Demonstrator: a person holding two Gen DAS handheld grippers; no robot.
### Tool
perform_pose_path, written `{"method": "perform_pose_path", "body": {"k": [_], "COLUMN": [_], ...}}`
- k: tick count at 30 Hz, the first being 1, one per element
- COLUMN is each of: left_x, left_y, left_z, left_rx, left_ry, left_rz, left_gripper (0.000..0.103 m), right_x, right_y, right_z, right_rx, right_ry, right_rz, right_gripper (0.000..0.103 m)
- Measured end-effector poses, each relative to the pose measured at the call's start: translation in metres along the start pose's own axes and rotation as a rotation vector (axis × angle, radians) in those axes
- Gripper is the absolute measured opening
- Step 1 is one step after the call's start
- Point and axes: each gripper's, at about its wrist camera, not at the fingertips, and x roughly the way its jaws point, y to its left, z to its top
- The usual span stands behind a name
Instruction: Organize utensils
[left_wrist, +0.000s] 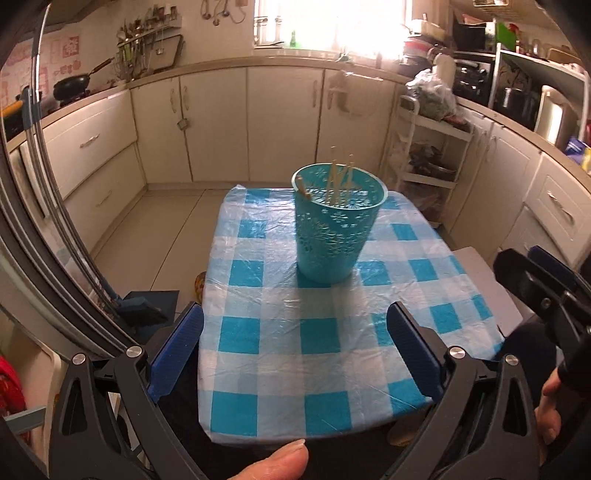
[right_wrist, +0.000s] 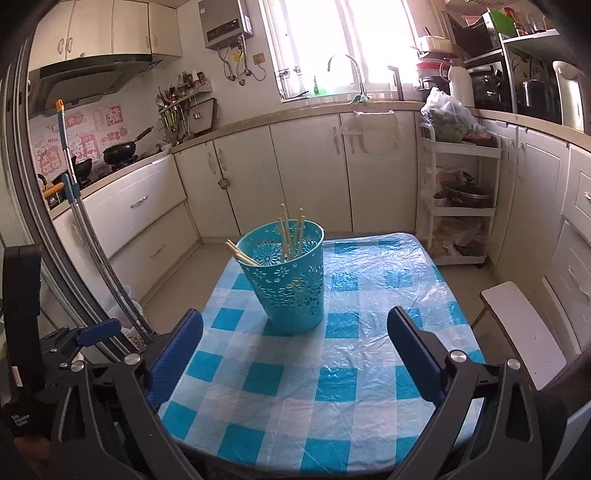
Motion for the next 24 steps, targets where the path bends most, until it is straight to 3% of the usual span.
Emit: {"method": "perform_pose_path", "body": {"k": [6,10,15,22,24], "left_x": [-0.063,-0.095,-0.119,-0.144,-0.143], "left_y": [-0.009,-0.015,-0.018,-0.019,-0.016], "left_z": [-0.017,-0.031,-0.042,-0.053,-0.054], "left_rx": [-0.032,0.004,0.042,0.092,0.084], "left_ry": [0.000,-0.021,-0.043,-0.043,-0.043], "left_rz": [0.000,-0.038,0.026,-0.015,0.008], "left_gripper": [0.095,0.095,0.095,0.095,0.095], "right_x": [-0.069,-0.097,-0.121,-0.138,-0.143], "right_y": [0.013,0.022,0.034,0.040,0.043], "right_z": [-0.011,-0.027,-0.042,-0.043,-0.045], "right_rx": [0.028,0.033,0.015,0.015,0.007], "right_ry": [-0.056,-0.064,-0.101,-0.146,-0.157], "right_rz": [-0.046,-0.045,-0.042,-0.033,-0.030], "right_gripper": [0.096,0.096,0.096,0.096,0.096]}}
